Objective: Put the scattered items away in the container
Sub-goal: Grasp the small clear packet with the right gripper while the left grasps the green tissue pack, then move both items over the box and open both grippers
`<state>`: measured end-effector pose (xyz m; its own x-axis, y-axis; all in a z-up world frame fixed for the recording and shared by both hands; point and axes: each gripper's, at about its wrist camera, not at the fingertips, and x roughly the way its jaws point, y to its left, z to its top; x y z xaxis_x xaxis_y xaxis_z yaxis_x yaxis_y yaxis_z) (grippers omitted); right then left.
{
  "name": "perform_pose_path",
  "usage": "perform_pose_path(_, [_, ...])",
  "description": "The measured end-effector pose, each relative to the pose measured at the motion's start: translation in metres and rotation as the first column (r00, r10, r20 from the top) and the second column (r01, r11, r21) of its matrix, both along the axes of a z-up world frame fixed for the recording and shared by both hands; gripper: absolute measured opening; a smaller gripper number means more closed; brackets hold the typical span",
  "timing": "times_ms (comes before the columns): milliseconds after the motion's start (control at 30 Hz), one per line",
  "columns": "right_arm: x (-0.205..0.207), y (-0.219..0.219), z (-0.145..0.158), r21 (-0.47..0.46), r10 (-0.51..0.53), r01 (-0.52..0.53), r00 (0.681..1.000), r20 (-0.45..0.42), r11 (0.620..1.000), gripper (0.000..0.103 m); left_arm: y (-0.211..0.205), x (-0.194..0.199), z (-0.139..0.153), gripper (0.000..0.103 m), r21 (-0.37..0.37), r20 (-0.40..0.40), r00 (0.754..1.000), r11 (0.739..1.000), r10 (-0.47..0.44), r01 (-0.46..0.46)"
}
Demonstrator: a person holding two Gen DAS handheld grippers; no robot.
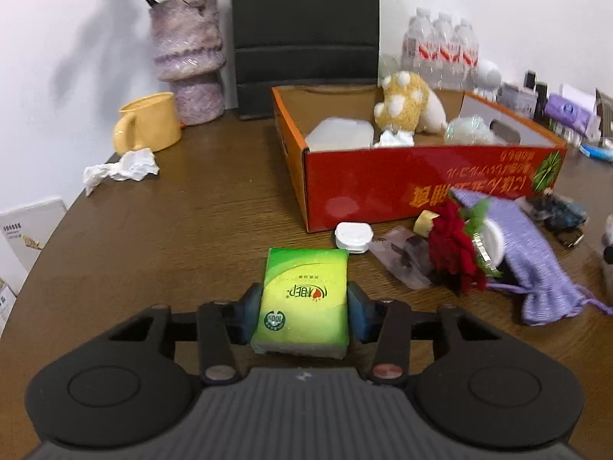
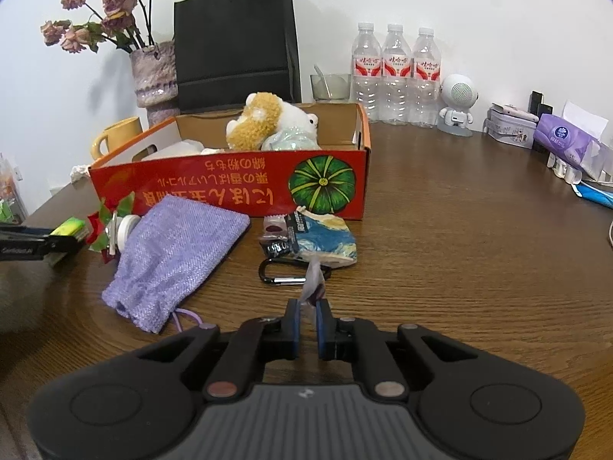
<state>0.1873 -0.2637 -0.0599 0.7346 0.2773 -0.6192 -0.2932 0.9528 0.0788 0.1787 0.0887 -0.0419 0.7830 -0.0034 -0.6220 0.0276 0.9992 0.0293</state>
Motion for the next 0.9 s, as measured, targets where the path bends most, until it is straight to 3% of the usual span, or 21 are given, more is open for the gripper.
perform_pose_path(233, [-0.003, -0.009, 0.026, 0.042, 0.009, -0.013, 0.997, 0.078, 0.999, 0.002, 0.000, -0.022, 0.056, 0.047, -0.092, 0.145, 0.988, 0.995, 0.046, -0.033])
perform_pose_path(433, [0.007, -0.008, 0.055, 0.050, 0.020, -0.027, 0.988, 0.152, 0.998, 0.003, -0.020, -0.013, 0.089, 0.047, -0.098, 0.246, 0.969, 0.995, 0.025, -0.001])
perform_pose_path(533, [0.006, -0.008, 0.048, 0.042, 0.048, -0.052, 0.995, 0.092, 0.998, 0.027, -0.025, -0.010, 0.079, 0.047, -0.104, 0.218, 0.976, 0.995, 0.014, 0.009])
perform_pose_path(567, [0.004, -0.007, 0.042, 0.023, 0.060, -0.062, 0.996, 0.070, 0.998, 0.044, -0.025, -0.011, 0.074, 0.047, -0.107, 0.202, 0.979, 0.994, 0.016, 0.006])
perform_pose_path(600, [0.002, -0.006, 0.035, 0.004, 0.065, -0.066, 0.997, 0.050, 0.998, 0.048, -0.024, -0.011, 0.068, 0.047, -0.113, 0.185, 0.983, 0.994, 0.022, -0.001])
perform_pose_path(767, [-0.002, -0.003, -0.001, -0.050, 0.084, -0.087, 0.995, -0.060, 0.995, 0.046, -0.012, -0.020, 0.050, 0.047, -0.140, 0.134, 0.990, 0.990, 0.053, -0.034])
perform_pose_path(833, [-0.006, -0.001, -0.004, -0.080, 0.101, -0.105, 0.994, -0.048, 0.991, 0.034, -0.010, -0.025, 0.050, 0.047, -0.139, 0.134, 0.989, 0.989, 0.060, -0.041])
perform_pose_path(867, [-0.007, 0.000, -0.003, -0.077, 0.115, -0.118, 0.992, -0.051, 0.990, 0.015, -0.008, -0.026, 0.050, 0.047, -0.139, 0.135, 0.989, 0.989, 0.063, -0.044])
perform_pose_path(900, [-0.008, -0.001, -0.002, -0.073, 0.121, -0.125, 0.991, -0.054, 0.989, 0.015, -0.008, -0.028, 0.051, 0.047, -0.140, 0.137, 0.988, 0.989, 0.065, -0.046])
